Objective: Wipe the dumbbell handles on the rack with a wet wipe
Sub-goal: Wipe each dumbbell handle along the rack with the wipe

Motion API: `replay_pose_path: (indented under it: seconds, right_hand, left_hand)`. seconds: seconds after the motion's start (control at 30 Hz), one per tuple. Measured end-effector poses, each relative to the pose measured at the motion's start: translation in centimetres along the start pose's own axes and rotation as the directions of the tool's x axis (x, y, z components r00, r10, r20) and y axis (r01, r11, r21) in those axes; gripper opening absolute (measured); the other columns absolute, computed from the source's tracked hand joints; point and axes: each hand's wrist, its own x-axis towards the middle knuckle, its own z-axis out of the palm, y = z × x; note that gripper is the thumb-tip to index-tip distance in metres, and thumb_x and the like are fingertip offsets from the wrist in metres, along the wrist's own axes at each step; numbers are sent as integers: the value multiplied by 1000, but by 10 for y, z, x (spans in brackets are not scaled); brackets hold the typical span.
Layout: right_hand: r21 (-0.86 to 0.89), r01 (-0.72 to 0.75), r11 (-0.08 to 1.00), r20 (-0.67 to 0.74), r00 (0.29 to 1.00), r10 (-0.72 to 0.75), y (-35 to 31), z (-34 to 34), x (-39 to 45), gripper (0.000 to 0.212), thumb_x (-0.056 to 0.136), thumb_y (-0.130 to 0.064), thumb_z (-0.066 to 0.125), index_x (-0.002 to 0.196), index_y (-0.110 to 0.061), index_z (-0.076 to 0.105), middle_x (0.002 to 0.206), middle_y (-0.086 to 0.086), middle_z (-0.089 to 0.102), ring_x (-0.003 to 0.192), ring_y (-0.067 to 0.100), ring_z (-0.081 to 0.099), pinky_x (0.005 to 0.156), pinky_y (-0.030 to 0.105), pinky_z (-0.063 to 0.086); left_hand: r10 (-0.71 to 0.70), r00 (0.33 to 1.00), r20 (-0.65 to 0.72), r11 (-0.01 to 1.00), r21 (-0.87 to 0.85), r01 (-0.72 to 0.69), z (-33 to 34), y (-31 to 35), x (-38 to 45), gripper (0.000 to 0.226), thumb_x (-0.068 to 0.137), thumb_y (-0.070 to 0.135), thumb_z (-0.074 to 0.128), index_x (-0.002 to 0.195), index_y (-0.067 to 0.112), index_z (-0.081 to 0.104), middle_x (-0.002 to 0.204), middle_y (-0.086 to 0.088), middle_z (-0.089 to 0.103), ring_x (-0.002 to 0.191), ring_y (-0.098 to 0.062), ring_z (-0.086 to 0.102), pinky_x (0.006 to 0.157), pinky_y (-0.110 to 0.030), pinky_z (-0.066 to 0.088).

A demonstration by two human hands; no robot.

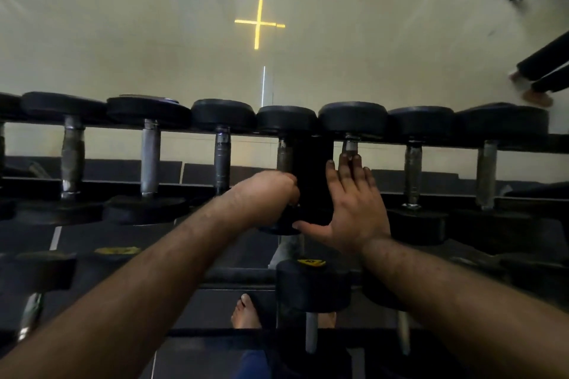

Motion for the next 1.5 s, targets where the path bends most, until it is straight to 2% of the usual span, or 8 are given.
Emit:
replay_pose_path:
  seconds: [0.17,0.3,0.63,0.83,1.03,1.2,1.33,1.5]
  right_hand:
    - [10,3,1000,-1,1000,-3,2,3,2,136,72,-103,37,168,-7,29,173,24,26,163,45,17,131,60,19]
    - [0,-1,1000,12,1000,1,2,4,2,138,70,-104,37,169,-8,27,174,23,26,163,43,16,132,58,16]
    - [-18,20,1000,-26,999,-20,5,8,2,136,74,-105,27,168,-7,29,174,23,25,163,44,15,133,58,16]
    - [-4,15,1000,-7,1000,-15,5,12,2,134,74,-104,30,170,-11,25,175,19,25,164,42,12,133,57,13]
    - [-30,80,996,-12,997,-81,6,11,3,116,84,-98,25,169,-21,30,175,10,29,161,45,20,130,63,18]
    - [-96,461,882,-17,885,-465,-52,-3,3,100,86,-94,42,143,-14,61,139,10,65,123,33,61,101,49,46]
    - [-141,184,973,305,943,-134,-137,-23,32,58,85,-63,76,126,-22,68,126,8,64,120,31,53,100,52,42]
    - [-368,90,926,344,938,45,-167,-2,37,32,104,-18,54,133,-24,67,136,10,65,127,37,43,99,55,36]
  left_hand:
    - [-155,967,-201,972,-205,113,-20,7,11,24,92,19,71,112,29,78,109,6,70,99,-16,67,88,-36,58]
    - [-39,992,122,986,-154,58,-21,20,10,28,88,18,75,114,29,77,103,7,71,92,-17,67,83,-34,58]
    - [-460,888,11,842,-311,440,-12,5,-19,23,91,8,71,102,26,80,90,5,71,77,-14,65,70,-29,55]
    - [-357,933,-39,777,-567,273,-34,17,-31,14,89,19,80,99,28,82,88,16,73,82,-1,69,76,-23,58]
    - [-701,679,-217,384,-917,104,-29,-3,-63,26,82,-2,75,95,19,84,81,1,79,80,-18,78,79,-43,66]
    - [-810,477,-342,371,-928,-34,-15,-9,-83,27,85,2,73,98,23,83,87,3,80,84,-16,78,78,-45,66]
    - [-835,366,-411,411,-908,-83,-10,-18,-99,17,88,9,76,101,19,83,92,3,80,88,-14,77,81,-44,65]
    - [-837,351,-420,420,-904,-81,-4,-18,-117,21,88,8,76,99,24,83,91,7,80,88,-12,78,84,-42,65]
